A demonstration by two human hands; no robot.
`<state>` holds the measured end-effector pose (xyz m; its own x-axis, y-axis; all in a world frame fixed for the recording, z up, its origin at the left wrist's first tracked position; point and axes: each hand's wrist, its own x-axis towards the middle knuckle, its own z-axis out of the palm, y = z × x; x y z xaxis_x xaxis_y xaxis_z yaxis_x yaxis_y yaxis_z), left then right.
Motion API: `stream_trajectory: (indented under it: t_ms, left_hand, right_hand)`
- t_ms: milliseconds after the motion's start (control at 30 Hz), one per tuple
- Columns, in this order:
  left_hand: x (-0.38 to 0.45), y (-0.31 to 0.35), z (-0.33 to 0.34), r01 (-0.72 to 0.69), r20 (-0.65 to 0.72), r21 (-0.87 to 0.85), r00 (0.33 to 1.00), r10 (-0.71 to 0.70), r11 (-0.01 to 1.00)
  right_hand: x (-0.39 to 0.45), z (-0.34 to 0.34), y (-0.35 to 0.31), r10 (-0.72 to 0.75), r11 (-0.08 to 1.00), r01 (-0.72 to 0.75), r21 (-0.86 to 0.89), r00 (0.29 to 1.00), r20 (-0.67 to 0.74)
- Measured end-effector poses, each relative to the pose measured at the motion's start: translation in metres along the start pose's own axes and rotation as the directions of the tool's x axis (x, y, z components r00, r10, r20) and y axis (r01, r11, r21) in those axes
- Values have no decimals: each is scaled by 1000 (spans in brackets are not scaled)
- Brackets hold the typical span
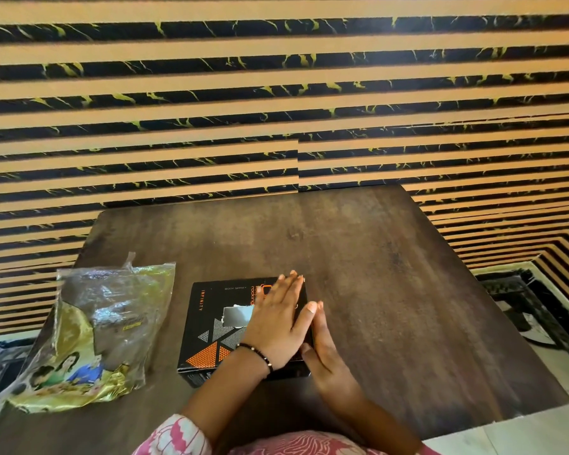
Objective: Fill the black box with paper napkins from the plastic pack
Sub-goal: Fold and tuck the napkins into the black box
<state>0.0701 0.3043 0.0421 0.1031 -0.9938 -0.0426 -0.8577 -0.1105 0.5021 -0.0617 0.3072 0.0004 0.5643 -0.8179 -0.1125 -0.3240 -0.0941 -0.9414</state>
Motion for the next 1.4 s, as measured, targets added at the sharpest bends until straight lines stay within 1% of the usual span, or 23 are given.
stream_trajectory:
  t_ms: [67, 100, 167, 267, 333, 400, 467, 567, 667, 767, 867, 1233, 1400]
  left_hand:
    - [-13, -18, -9, 15, -63, 48, 998, -12, 999]
    - [-20, -29, -13, 30, -101, 87, 995, -21, 996]
    - [-36, -52, -19, 84, -163, 132, 985, -62, 988]
    - [-56, -73, -22, 140, -179, 215, 979, -102, 966]
    - [-61, -76, -19, 131, -160, 296, 983, -86, 946]
    - [-59, -72, -16, 132, -156, 349, 984, -81, 928]
    - [-52, -66, -13, 134, -167, 334, 983, -81, 933]
    - [-28, -54, -11, 123, -169, 282, 983, -77, 951]
    - [4, -46, -12, 99, -128, 290, 990, -64, 952]
    - [34, -45, -12, 91, -113, 300, 992, -59, 950]
    - [60, -47, -14, 78, -98, 306, 994, -50, 949]
    - [179, -80, -39, 94, -144, 295, 988, -53, 951]
    - [230, -96, -45, 111, -168, 297, 984, -62, 948]
  right_hand:
    - [2, -4, -5, -81, 963, 78, -258, 997, -2]
    - [2, -4, -8, -121, 917, 115, -383, 993, 7]
    - [2, -3, -17, -172, 820, 173, -546, 984, 55]
    - [2, 6, -22, -170, 733, 205, -649, 978, 117]
    - [4, 11, -18, -196, 658, 219, -720, 974, 117]
    - [9, 9, -17, -174, 587, 186, -788, 979, 101]
    - [16, 2, -17, -143, 559, 150, -816, 986, 83]
    - [28, -14, -17, -157, 567, 136, -812, 986, 56]
    - [47, -35, -20, -91, 592, 88, -801, 995, 42]
    - [71, -50, -17, -84, 586, 55, -808, 996, 7]
    - [96, -60, -14, -66, 570, 53, -820, 998, 19]
    - [224, -81, -18, -108, 599, 37, -800, 994, -35]
    - [280, -90, -22, -127, 607, 52, -793, 991, -32]
